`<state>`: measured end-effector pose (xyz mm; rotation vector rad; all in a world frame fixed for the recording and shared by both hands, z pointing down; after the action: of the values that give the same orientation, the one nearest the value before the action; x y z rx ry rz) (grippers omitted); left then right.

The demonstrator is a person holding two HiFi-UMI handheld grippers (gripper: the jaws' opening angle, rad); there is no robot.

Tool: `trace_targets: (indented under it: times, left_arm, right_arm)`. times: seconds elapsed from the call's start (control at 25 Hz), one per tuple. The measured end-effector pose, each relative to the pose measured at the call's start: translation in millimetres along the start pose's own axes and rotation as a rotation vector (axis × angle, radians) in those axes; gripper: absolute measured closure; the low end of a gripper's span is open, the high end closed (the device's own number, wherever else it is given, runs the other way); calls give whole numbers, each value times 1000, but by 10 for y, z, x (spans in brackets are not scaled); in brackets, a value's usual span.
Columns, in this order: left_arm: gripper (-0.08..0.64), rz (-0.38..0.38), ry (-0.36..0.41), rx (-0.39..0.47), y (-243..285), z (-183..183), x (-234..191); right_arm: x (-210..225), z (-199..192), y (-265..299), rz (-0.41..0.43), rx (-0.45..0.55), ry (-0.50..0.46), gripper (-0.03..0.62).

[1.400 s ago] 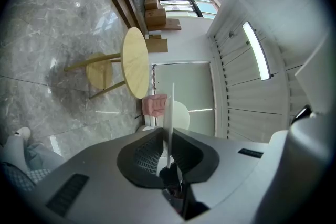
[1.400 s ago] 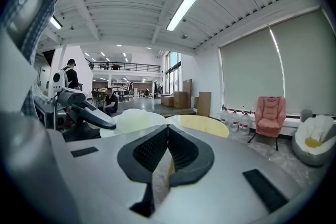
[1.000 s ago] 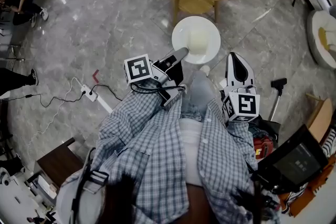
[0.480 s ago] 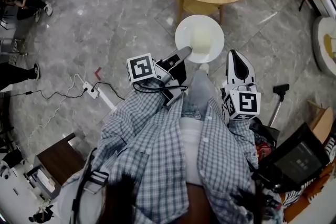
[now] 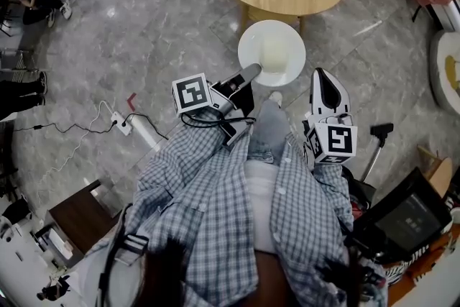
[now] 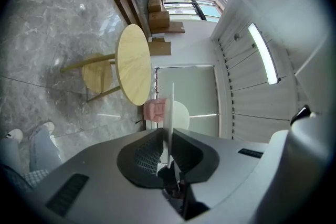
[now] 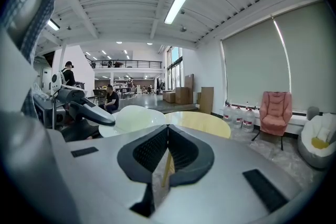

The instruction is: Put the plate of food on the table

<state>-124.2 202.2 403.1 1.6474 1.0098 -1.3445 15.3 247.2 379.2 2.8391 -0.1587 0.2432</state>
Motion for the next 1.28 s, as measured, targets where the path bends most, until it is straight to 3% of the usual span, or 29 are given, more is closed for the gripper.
trace_targets:
  times: [0.32, 1.28]
  left_arm:
    - [532, 9, -7, 45, 368, 265, 81]
    - [532, 12, -10, 188, 668, 393, 141]
  right_arm:
    - [308, 242, 346, 36, -6, -2, 584]
    - [670, 386, 639, 148, -1, -31, 584]
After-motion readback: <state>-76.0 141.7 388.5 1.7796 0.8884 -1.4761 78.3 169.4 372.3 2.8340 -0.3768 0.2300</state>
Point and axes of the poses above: the fingertips, and each gripper's own axes: y forward along the fingers, x to its right, z out of its top, the point moved 1 cm from there along -y, backward along the fingers, and after that the axes turned 9 degrees about y, right-handed, at the moved point
